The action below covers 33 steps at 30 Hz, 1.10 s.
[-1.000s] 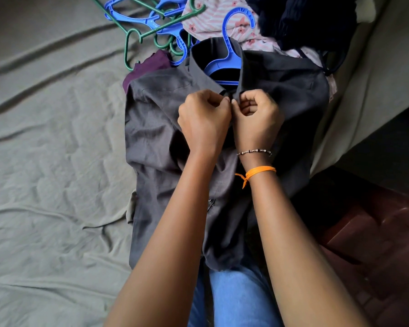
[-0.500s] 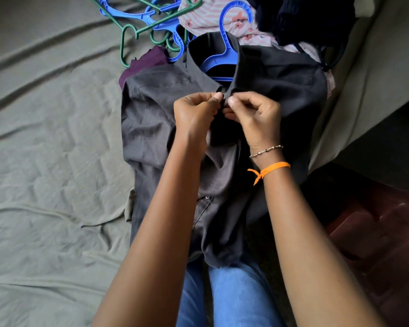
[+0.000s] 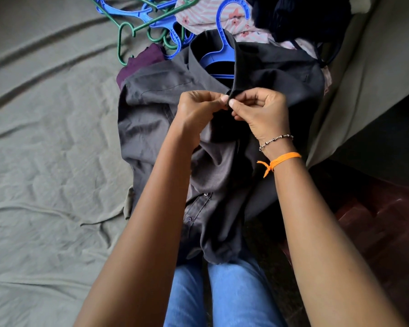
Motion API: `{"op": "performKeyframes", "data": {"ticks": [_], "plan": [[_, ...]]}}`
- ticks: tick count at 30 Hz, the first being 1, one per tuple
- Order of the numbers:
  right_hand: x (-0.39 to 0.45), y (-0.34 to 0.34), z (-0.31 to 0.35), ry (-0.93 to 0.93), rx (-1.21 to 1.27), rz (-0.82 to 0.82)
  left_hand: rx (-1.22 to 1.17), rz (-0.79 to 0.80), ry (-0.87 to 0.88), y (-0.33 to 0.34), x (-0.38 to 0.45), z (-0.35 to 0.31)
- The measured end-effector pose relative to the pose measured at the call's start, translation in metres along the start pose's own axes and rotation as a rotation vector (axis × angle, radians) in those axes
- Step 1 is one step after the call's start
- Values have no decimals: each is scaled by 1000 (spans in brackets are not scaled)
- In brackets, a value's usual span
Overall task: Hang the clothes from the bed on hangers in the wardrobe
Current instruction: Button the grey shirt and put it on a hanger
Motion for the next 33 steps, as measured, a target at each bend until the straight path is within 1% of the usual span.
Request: {"op": "performKeyframes", "data": {"ticks": [2,4,6,8,14,18,21,23,25,28,29,30,31,33], "plan": [[3,-1,5,-39,-69,-68,38,-2,-27,1,0,0],[3,0,7,-75,-114,-100,61,-7,-45,1,-1,0],[1,3,7,-99,-133,-97,65,-27,-16,2,-2,-3],[-1,6,6,-117,-146,-98,65,-81,11,-1,-2,-4],[-2,6,2,-101,-177,-111,168,-213,136,-9,5,2],[-6,5,4,-71,-255,-130,197,-152,234,-7,3,5],[-9,3,4,-51,-297,-142,322,-94,329,-3,1,1],[-10,5,0,0,-280,-79,442,-83,392,-1,-1,-3],[-9,8,-2,68,-148,35,465,-46,418,-1,0,-6],[-9,12,-6,202,100,259,246,169,313,4,4,-1],[-8,12,-9,238,106,307,204,213,262,4,7,4],[-4,10,-13,258,54,306,221,199,207,3,12,9],[3,3,-15,234,-51,237,272,140,157,-1,17,15],[21,-14,-3,83,-213,-39,406,-53,88,-15,28,26]]}}
Point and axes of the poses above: each hand's wrist, its own x-axis towards the middle knuckle, its own y-axis out of the palm, z = x × y, the point moved 7 cm from there along x, towards the middle knuckle, and after that the axes turned 7 degrees about -x, right-handed, at the moved point
